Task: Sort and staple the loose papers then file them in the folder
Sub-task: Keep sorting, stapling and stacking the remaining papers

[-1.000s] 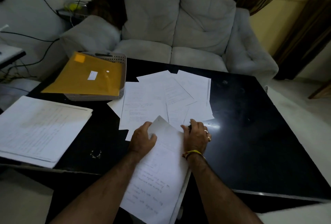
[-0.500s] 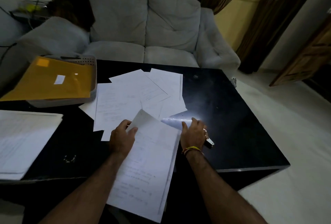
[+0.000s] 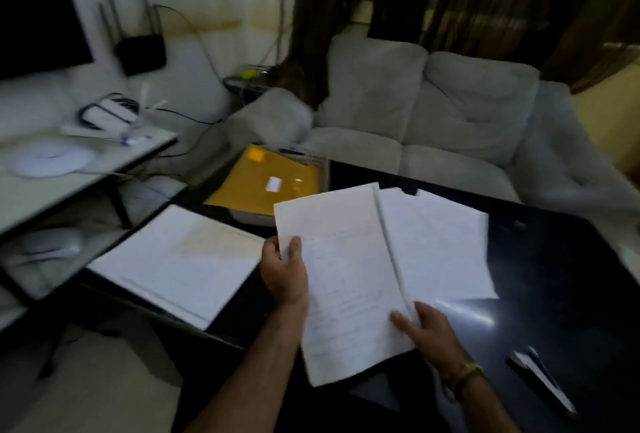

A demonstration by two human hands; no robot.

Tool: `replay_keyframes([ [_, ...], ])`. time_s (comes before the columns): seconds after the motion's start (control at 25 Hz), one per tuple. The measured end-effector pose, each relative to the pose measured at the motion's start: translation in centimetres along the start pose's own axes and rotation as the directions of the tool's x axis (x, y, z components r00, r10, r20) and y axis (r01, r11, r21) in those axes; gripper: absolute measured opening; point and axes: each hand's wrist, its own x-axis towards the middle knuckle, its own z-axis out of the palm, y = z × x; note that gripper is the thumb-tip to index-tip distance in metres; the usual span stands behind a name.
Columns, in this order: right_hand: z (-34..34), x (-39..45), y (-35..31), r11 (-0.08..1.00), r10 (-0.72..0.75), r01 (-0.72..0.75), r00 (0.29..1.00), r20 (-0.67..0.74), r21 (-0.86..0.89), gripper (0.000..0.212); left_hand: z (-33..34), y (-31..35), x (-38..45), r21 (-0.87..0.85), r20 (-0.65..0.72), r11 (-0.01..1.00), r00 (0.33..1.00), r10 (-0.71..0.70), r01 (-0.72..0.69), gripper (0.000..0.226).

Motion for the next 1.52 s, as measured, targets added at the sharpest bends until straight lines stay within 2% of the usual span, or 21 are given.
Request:
replay_keyframes([
  [0.08, 2.5, 0.2, -1.3, 1.000, -0.006, 0.007, 0.999, 0.050, -0.018, 0.020, -2.3, -0.7, 2.5, 0.001, -0.189, 0.998, 0.980, -0.068, 0.070, 0.018],
  [0.12, 3.7, 0.5, -2.4, 0.999, -0.029, 0.029, 0.999, 0.020, -0.022, 0.009, -3.3, -1.3, 3.4, -0.001, -0.270, 0.995, 0.958, -0.096, 0.099, 0.019],
  [0.24, 8.6, 2.0, -7.0, 0.986, -0.156, 0.156, 0.988, -0.003, -0.058, 0.016, -7.1, -2.8, 6.7, -0.030, -0.463, 0.984, 0.870, -0.169, 0.175, 0.020],
  [0.32, 12.7, 3.7, -9.9, 0.965, -0.241, 0.246, 0.969, 0.057, -0.091, 0.013, -9.5, -3.2, 9.4, -0.085, -0.537, 0.981, 0.821, -0.194, 0.176, 0.024],
  [0.4, 16.8, 5.5, -11.5, 0.932, -0.292, 0.312, 0.948, 0.127, -0.186, 0.004, -11.3, -3.2, 11.9, -0.140, -0.585, 0.978, 0.784, -0.206, 0.153, 0.037],
  [0.56, 23.2, 7.8, -13.5, 0.927, -0.276, 0.309, 0.946, 0.169, -0.213, 0.011, -14.1, -3.6, 15.6, -0.107, -0.622, 0.988, 0.768, -0.153, 0.111, 0.059],
  [0.68, 26.2, 8.4, -14.4, 0.925, -0.290, 0.323, 0.940, 0.178, -0.199, 0.024, -15.3, -4.5, 17.5, 0.008, -0.635, 0.987, 0.763, -0.120, 0.163, 0.066],
  [0.8, 27.4, 8.6, -13.5, 0.968, -0.200, 0.216, 0.971, 0.132, -0.124, 0.040, -15.4, -4.7, 17.8, 0.211, -0.592, 0.948, 0.803, -0.071, 0.240, 0.068],
  [0.96, 27.2, 9.1, -11.8, 0.978, -0.131, 0.146, 0.986, 0.107, -0.147, 0.052, -14.6, -5.4, 17.1, 0.474, -0.511, 0.847, 0.858, 0.042, 0.241, 0.066],
  [1.12, 26.8, 9.4, -12.2, 0.976, -0.092, 0.127, 0.978, 0.190, -0.178, 0.067, -14.3, -6.0, 16.6, 0.622, -0.424, 0.757, 0.899, 0.112, 0.199, 0.065],
  [1.24, 25.8, 9.1, -12.7, 0.989, -0.011, 0.057, 0.947, 0.321, -0.136, 0.079, -13.6, -5.4, 15.7, 0.679, -0.385, 0.715, 0.909, 0.156, 0.165, 0.060],
  [1.28, 25.1, 8.6, -12.9, 0.994, -0.009, 0.048, 0.938, 0.345, -0.103, 0.078, -12.9, -5.1, 15.0, 0.688, -0.356, 0.715, 0.917, 0.180, 0.127, 0.057],
  [1.36, 23.3, 7.5, -12.7, 0.980, -0.100, 0.149, 0.942, 0.320, -0.131, 0.067, -11.0, -4.8, 13.3, 0.692, -0.279, 0.721, 0.928, 0.245, 0.018, 0.049],
  [1.44, 20.9, 6.2, -11.6, 0.925, -0.220, 0.276, 0.950, 0.223, -0.263, 0.056, -8.3, -4.8, 11.0, 0.658, -0.172, 0.741, 0.932, 0.321, -0.134, 0.042],
  [1.52, 17.1, 5.3, -9.7, 0.896, -0.281, 0.294, 0.956, 0.089, -0.334, 0.050, -4.5, -5.2, 7.5, 0.574, -0.009, 0.763, 0.929, 0.369, -0.297, 0.033],
])
